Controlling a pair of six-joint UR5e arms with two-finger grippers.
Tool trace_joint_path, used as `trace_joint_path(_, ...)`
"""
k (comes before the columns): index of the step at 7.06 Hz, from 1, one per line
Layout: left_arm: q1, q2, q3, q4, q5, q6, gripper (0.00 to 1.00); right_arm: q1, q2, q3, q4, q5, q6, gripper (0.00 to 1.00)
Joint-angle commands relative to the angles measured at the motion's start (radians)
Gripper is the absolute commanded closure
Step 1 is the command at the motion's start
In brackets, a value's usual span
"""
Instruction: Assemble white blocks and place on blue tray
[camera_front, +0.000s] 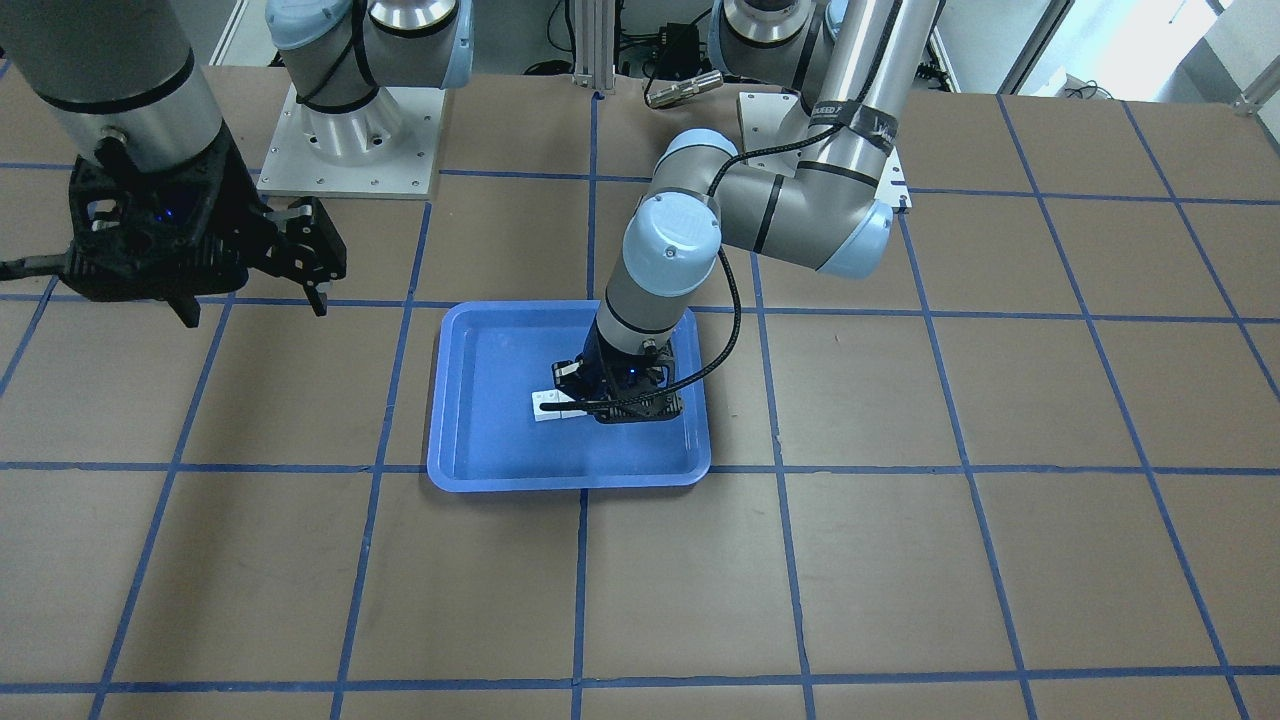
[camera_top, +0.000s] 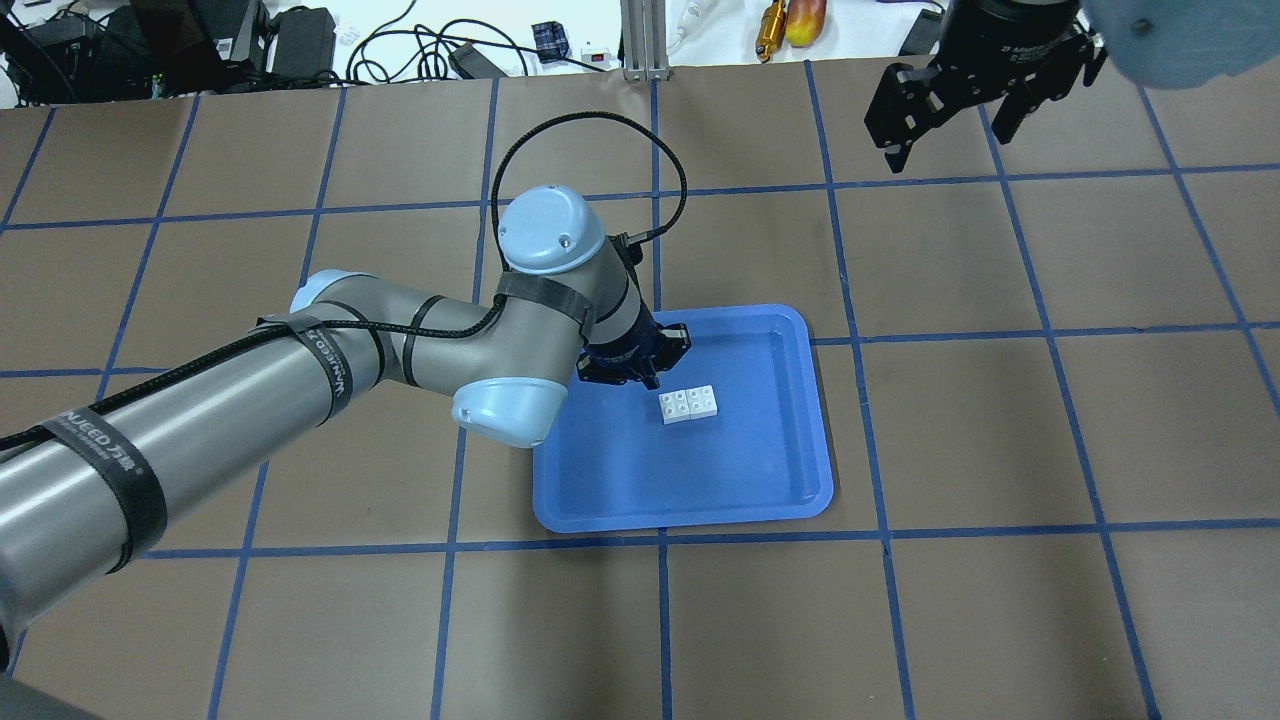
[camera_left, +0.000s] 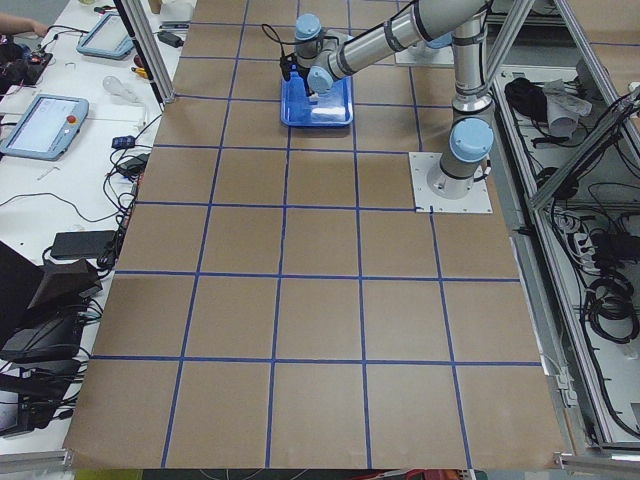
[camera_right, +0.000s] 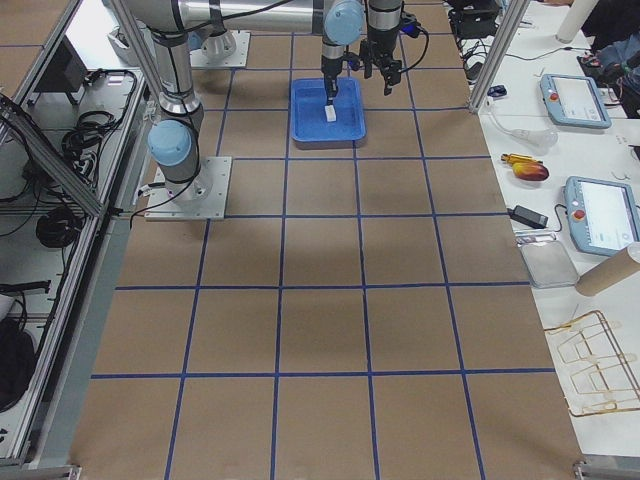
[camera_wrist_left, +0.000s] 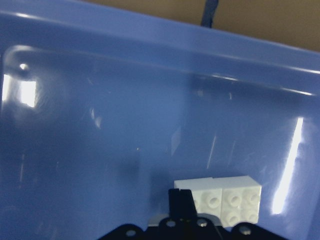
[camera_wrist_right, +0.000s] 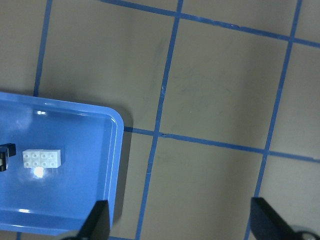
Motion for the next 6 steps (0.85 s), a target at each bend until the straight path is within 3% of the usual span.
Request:
trace_joint_path(1, 0.048, 0.031, 0.008, -0.012, 0.0, 0.02, 0.98, 0.008, -0.102, 0.084, 0.015, 0.006, 0.138, 0.0)
trace_joint_path(2, 0.059, 0.06, 0.016, -0.044, 0.003, 0.046, 0.94, 0.009, -0.172, 0.158, -0.005, 0.006, 0.135, 0.0)
trace_joint_path(3, 0.092, 0.09, 0.019, -0.101, 0.071, 0.172, 0.94, 0.009, -0.219, 0.221, -0.098, 0.007, 0.136, 0.0)
trace_joint_path(4, 0.152, 0.133, 0.057, -0.185, 0.082, 0.219, 0.81, 0.009, -0.209, 0.222, -0.16, 0.01, 0.133, 0.0)
trace_joint_path(6, 0.276, 0.202, 0.246, -0.528, 0.118, 0.469, 0.57, 0.011, -0.131, 0.117, -0.145, 0.077, 0.139, 0.0)
